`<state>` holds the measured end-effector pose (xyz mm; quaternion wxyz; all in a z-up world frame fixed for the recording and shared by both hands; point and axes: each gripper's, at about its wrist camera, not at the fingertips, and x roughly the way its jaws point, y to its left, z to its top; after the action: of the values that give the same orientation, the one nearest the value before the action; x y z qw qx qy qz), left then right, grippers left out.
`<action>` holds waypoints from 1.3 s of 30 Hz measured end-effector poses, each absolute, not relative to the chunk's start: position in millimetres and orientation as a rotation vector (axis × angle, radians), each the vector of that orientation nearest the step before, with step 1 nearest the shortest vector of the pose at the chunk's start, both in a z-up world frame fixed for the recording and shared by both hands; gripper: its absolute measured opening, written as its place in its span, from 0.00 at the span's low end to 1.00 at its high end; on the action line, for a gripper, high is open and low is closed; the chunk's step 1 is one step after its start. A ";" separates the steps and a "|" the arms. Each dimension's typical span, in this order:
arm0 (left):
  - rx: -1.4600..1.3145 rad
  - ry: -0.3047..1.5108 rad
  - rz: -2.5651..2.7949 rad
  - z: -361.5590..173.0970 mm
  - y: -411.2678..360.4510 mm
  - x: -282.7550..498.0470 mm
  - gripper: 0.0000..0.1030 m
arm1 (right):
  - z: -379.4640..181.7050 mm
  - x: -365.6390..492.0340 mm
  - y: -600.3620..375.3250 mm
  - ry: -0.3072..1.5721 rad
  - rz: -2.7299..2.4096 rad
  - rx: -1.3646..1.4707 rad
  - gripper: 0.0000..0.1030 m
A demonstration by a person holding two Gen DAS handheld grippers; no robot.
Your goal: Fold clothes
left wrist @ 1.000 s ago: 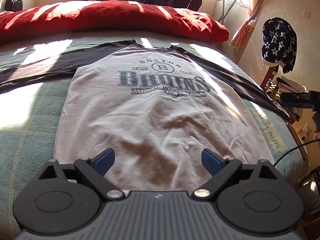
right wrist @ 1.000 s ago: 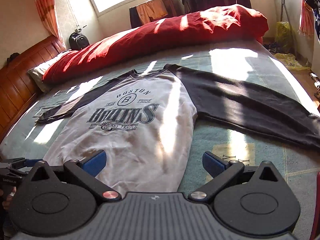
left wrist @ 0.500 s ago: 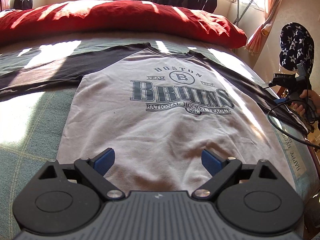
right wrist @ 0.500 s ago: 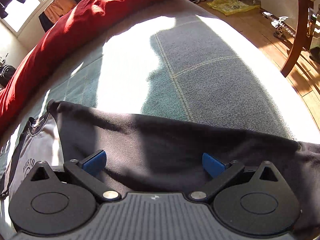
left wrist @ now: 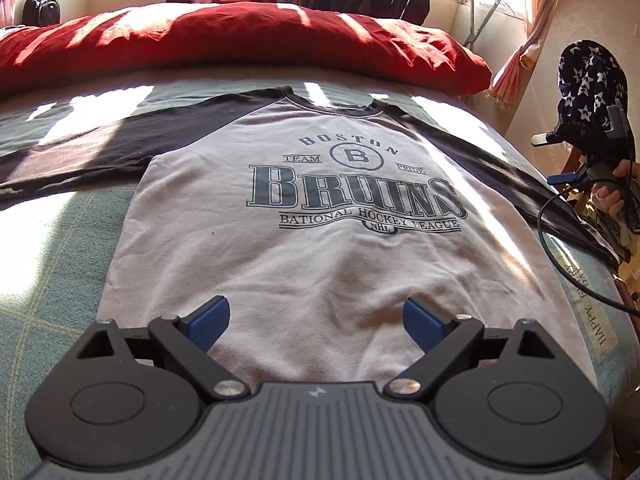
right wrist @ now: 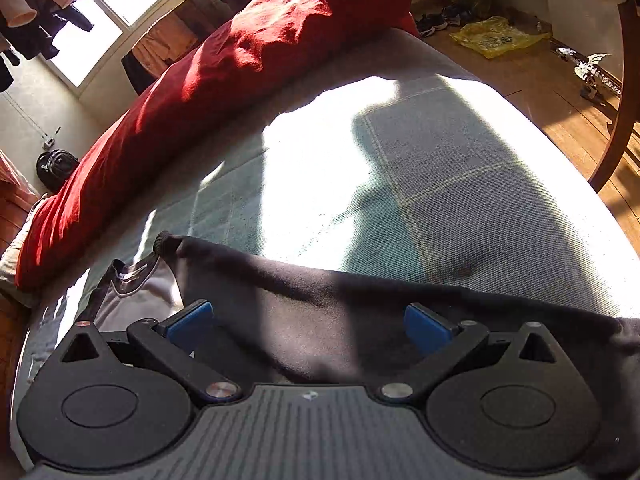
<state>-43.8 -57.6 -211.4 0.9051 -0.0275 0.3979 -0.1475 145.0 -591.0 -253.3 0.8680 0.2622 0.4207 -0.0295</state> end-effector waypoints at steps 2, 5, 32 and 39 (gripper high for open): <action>-0.059 0.825 -0.309 -211.7 -58.6 -44.1 0.91 | -255.8 150.2 -583.3 0.885 -0.042 0.545 1.00; -0.050 0.825 -0.310 -209.7 -59.6 -44.7 0.91 | -259.5 158.0 -571.7 0.893 -0.013 0.540 1.00; -0.013 0.816 -0.310 -204.7 -60.7 -52.9 0.91 | -260.3 110.6 -626.0 0.896 -0.150 0.511 1.00; -0.023 0.822 -0.307 -209.2 -60.3 -48.8 0.91 | -230.4 40.9 -658.4 0.904 -0.102 0.616 1.00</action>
<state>-48.8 -60.3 -209.2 0.9053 -0.0111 0.3978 -0.1487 40.9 -658.4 -230.4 0.8530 0.2926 0.4295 -0.0484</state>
